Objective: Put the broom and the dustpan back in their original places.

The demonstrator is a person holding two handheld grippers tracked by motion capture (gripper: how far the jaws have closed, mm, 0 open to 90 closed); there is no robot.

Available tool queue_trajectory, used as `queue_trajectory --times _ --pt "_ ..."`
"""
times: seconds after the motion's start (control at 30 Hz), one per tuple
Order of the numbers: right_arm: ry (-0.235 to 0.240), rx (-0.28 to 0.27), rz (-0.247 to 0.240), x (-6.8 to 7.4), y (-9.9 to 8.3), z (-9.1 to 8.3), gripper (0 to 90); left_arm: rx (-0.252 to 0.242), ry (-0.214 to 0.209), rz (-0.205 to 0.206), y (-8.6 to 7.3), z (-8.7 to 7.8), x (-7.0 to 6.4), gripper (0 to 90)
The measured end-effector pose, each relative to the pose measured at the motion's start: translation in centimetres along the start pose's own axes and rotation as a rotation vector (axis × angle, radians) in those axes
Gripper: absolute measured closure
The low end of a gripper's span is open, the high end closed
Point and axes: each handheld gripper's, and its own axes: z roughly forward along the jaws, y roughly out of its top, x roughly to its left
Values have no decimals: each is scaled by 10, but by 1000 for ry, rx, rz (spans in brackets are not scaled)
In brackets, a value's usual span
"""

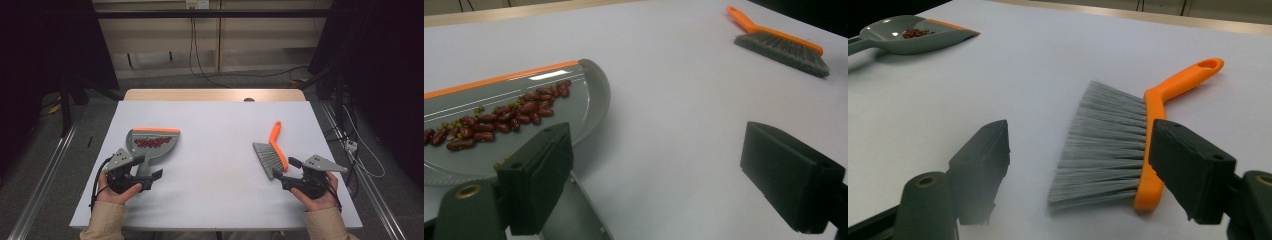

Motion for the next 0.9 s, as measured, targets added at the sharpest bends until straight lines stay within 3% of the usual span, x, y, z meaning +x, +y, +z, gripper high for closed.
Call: queue_trajectory --times 0.5,0.9 --pt "14 20 -38 -1 -6 -1 252 5 -51 11 -9 -5 0 115" --pt "29 38 -70 -4 -12 -5 256 7 -68 18 -14 -9 0 108"
